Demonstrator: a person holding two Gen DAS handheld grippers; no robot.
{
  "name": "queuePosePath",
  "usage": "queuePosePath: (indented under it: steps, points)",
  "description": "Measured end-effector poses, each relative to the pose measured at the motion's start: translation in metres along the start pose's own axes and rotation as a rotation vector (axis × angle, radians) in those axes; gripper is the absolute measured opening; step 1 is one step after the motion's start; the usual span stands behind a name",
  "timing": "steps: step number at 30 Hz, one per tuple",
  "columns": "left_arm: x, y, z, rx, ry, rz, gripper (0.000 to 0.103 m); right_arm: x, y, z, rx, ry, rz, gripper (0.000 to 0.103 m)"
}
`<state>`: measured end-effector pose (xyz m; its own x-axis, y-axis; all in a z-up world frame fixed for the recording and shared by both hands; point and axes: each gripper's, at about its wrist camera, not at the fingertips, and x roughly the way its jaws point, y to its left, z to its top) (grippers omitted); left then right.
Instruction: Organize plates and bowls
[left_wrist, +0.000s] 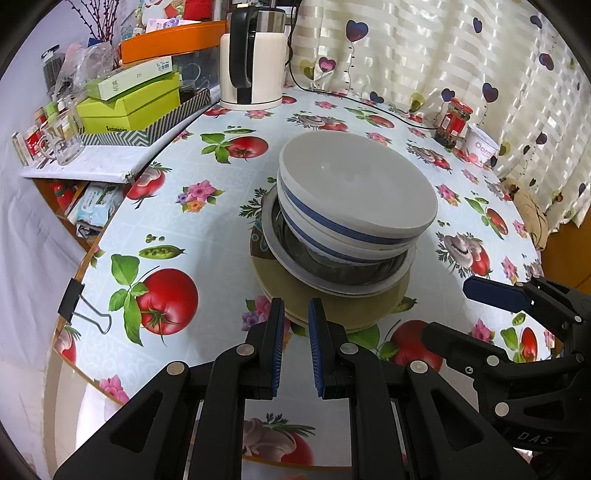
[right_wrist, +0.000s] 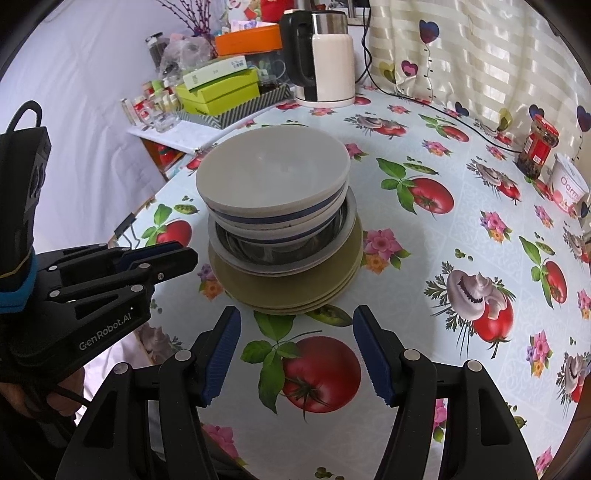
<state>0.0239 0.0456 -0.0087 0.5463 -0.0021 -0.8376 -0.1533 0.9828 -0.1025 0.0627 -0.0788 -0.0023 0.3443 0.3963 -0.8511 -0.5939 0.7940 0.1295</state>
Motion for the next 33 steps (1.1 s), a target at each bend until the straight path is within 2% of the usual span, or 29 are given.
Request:
queuePosePath:
  steps: [33]
  points:
    - [0.0029,-0.0003,-0.0036,0.001,0.012,-0.005,0.014,0.0015,0.0011,-0.0053,-0.001,0.002,-0.002,0.064]
